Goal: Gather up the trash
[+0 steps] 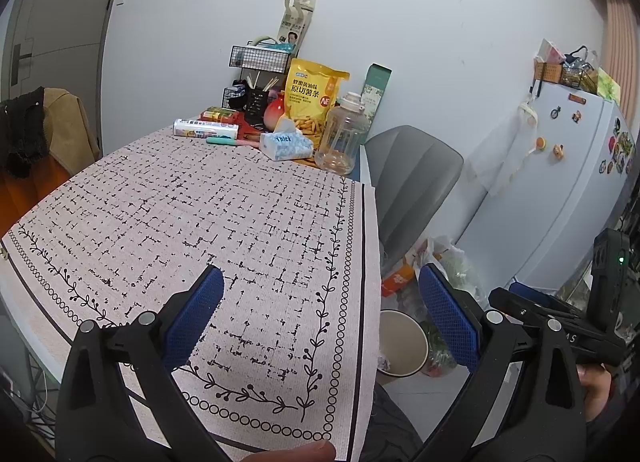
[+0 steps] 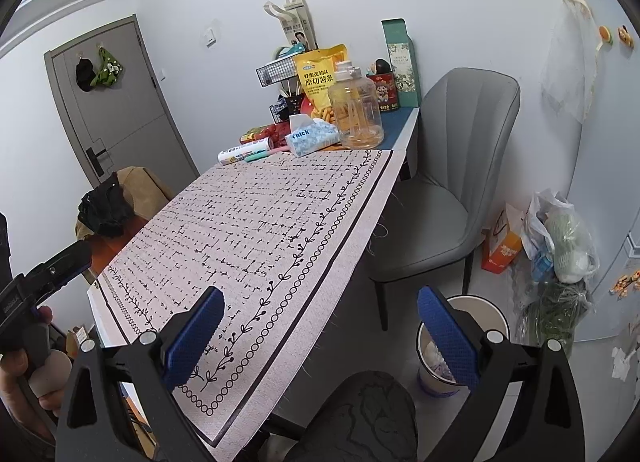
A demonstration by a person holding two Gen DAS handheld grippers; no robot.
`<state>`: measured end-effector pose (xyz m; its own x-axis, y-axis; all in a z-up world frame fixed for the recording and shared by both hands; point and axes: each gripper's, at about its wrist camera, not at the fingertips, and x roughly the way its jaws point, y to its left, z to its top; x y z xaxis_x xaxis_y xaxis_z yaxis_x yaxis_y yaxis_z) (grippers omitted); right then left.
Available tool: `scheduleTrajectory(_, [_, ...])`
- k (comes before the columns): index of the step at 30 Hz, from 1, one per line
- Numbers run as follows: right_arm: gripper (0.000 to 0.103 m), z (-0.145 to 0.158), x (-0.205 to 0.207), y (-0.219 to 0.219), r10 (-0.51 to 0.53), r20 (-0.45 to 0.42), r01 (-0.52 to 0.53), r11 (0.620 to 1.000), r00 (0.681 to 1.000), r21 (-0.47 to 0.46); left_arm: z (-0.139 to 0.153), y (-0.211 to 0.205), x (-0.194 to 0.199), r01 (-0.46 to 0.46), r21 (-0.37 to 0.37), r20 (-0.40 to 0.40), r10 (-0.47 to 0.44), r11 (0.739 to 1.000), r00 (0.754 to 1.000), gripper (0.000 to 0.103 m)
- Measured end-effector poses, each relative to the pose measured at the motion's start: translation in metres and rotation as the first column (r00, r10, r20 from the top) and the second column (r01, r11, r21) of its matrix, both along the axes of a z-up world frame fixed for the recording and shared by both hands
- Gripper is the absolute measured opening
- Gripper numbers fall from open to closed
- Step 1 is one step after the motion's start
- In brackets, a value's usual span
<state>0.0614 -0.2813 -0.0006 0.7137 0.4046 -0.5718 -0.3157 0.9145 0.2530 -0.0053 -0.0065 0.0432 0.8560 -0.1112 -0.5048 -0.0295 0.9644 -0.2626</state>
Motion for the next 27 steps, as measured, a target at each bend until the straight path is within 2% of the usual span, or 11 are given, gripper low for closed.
scheduleTrajectory(20, [0.095,-0.008,0.006,-0.002,-0.006,-0.019,0.006,1.0,1.0,0.0,-0.006,-0.002,0.005,0.0,0.003,-0.019,0.0,1.0,1.0,0.097])
scheduleTrajectory(27, [0.095,-0.013,0.008,-0.002,0.0,-0.029,-0.001,1.0,1.0,-0.002,-0.016,-0.001,0.013,-0.013,0.01,-0.056,0.013,1.0,0.998,0.097])
